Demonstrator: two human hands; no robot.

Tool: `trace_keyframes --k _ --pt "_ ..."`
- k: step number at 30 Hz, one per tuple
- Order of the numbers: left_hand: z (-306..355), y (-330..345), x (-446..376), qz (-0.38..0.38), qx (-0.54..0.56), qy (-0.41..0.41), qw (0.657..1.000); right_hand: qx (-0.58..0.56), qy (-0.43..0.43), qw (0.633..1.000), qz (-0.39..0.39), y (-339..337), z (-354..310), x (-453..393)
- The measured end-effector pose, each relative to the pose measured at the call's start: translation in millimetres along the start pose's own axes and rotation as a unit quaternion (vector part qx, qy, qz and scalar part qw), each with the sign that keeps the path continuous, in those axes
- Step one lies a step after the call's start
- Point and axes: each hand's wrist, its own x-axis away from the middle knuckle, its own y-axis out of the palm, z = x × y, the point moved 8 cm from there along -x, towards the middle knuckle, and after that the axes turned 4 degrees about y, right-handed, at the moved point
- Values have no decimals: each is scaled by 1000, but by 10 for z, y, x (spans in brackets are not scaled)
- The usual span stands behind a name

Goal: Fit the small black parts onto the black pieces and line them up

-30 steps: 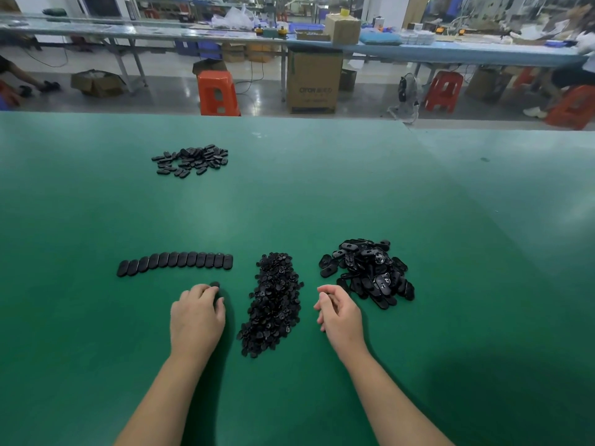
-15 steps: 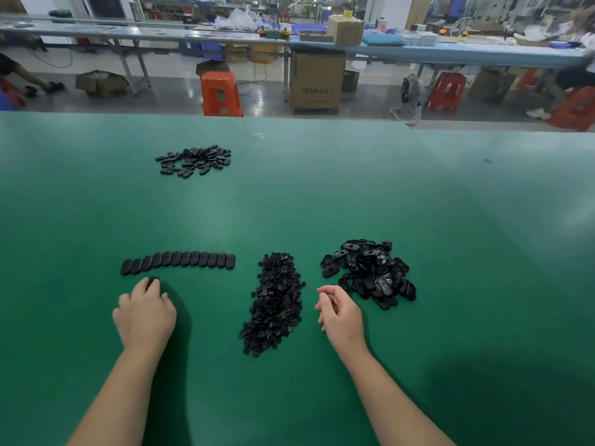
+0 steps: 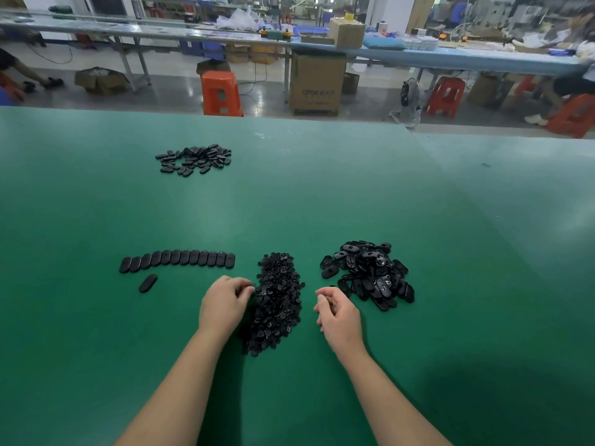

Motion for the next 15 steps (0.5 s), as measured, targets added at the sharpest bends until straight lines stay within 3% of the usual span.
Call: trace_keyframes --k 15 --pt "-56 80 100 70 10 41 997 61 -14 998 -4 39 0 5"
